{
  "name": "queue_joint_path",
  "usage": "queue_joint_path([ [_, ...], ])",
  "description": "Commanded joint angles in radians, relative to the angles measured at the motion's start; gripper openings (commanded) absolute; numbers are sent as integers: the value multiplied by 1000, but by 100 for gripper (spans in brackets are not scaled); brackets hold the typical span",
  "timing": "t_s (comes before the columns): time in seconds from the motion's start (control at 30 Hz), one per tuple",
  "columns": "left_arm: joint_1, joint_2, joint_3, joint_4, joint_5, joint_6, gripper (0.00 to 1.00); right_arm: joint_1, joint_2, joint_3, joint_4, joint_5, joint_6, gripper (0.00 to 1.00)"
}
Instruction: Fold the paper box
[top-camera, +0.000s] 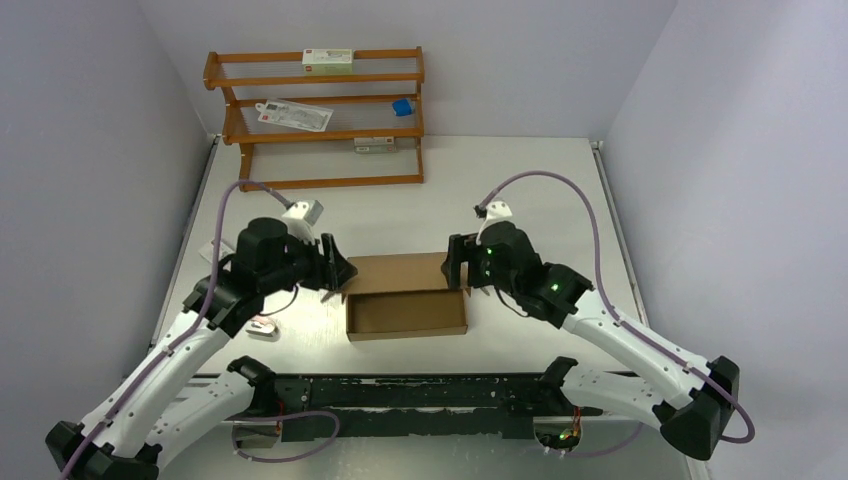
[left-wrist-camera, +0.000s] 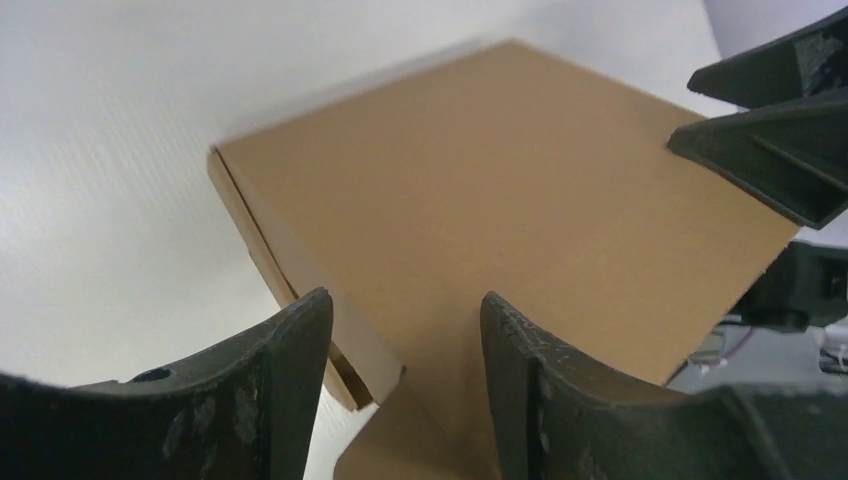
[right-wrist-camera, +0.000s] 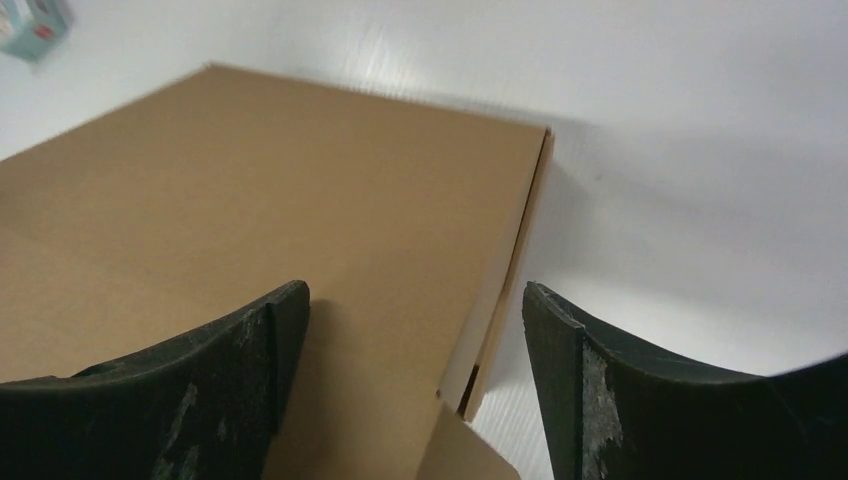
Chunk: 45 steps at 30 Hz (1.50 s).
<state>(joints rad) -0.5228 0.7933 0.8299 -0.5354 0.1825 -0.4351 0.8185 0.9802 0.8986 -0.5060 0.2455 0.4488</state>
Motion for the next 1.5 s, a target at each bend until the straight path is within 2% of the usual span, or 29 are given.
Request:
queue_joint_path([
  [0.0,-4,-34,-124,57,107,-93,60,5,-17,-108,24,-70,67,81],
  [0.27,-6,-74,-287,134,51,-162,62,5,24,-271,174,-69,115,81],
  [0.5,-6,-28,-394,227,-14,-170,63,5,76,-344,271,-42,133,80],
  [0.73,-7,105,-450,428,-65,-169,55,3,144,-379,383,14,91,75],
  [0.83,-8,207,-438,517,-73,-150,51,-7,183,-370,432,58,45,74],
  [0.97,-8,333,-400,626,-102,-144,50,-35,241,-345,489,117,-18,73],
  [1.1,-8,402,-340,681,-171,-133,52,-64,269,-319,553,126,-63,77],
  [1.27,-8,408,-308,732,-240,-133,59,-92,263,-308,607,172,-125,85],
  [1.47,-8,246,-340,698,-297,-135,70,-93,172,-328,618,48,-268,80],
])
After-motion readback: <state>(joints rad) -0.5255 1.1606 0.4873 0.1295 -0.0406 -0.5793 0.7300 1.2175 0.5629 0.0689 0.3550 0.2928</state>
